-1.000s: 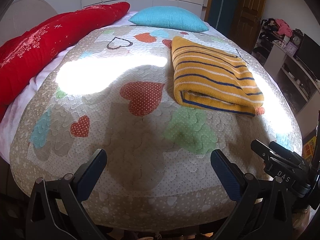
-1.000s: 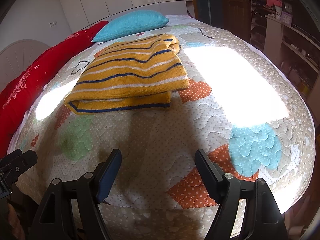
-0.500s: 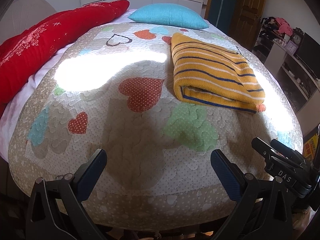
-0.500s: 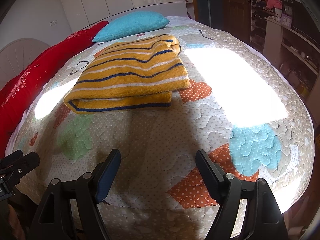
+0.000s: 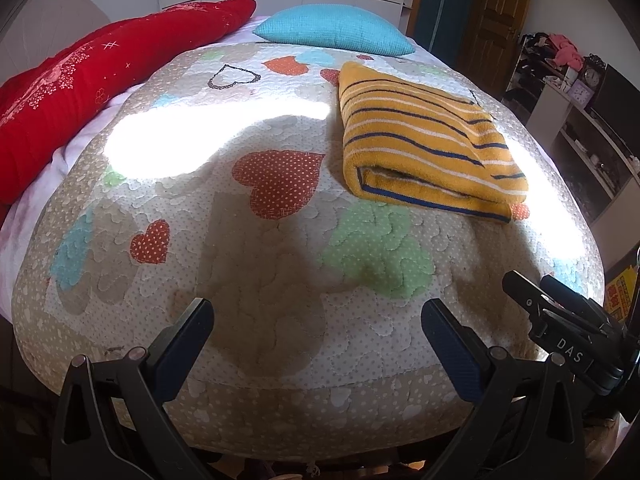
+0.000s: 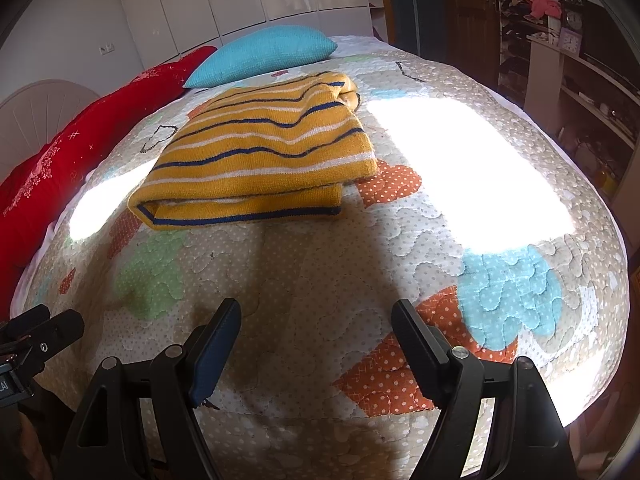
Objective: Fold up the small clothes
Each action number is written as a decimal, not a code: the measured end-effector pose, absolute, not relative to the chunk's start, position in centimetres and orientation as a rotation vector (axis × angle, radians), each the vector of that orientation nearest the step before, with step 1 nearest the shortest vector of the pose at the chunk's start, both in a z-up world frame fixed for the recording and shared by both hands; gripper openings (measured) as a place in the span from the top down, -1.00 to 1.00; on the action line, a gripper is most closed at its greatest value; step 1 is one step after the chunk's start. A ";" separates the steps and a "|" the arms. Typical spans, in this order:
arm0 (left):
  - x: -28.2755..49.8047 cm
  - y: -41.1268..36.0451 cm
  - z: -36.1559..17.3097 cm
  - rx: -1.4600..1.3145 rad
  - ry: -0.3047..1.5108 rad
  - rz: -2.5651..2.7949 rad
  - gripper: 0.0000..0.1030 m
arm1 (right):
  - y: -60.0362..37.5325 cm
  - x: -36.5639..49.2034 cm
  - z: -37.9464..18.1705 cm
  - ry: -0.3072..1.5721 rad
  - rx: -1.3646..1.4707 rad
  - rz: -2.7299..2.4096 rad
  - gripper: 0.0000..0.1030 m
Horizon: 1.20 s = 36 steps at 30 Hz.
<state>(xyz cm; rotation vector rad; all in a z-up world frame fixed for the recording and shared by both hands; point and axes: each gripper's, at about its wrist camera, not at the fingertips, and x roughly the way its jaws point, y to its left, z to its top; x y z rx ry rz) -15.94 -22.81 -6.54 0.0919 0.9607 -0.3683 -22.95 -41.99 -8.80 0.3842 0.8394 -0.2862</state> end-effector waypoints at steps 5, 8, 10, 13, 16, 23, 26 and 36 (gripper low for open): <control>-15.9 -22.8 -6.7 0.092 0.966 -0.363 -1.00 | -42.0 -23.0 -8.8 0.838 0.384 -0.286 -0.60; -15.8 -22.7 -6.8 0.092 0.970 -0.362 -1.00 | -42.0 -23.1 -8.8 0.837 0.385 -0.290 -0.60; -15.8 -22.7 -6.9 0.091 0.972 -0.362 -1.00 | -42.0 -23.1 -8.9 0.836 0.387 -0.292 -0.60; -15.8 -22.7 -7.0 0.090 0.974 -0.362 -1.00 | -42.1 -23.2 -8.9 0.835 0.387 -0.292 -0.61; -15.8 -22.7 -7.1 0.090 0.977 -0.363 -1.00 | -42.1 -23.1 -8.9 0.836 0.386 -0.292 -0.61; -15.7 -22.6 -7.2 0.087 0.983 -0.364 -1.00 | -42.1 -23.2 -8.9 0.834 0.384 -0.293 -0.62; -15.7 -22.6 -7.2 0.087 0.983 -0.364 -1.00 | -42.0 -23.2 -8.9 0.833 0.385 -0.294 -0.62; -15.6 -22.7 -7.5 0.084 0.994 -0.366 -1.00 | -41.9 -23.2 -8.8 0.832 0.386 -0.296 -0.62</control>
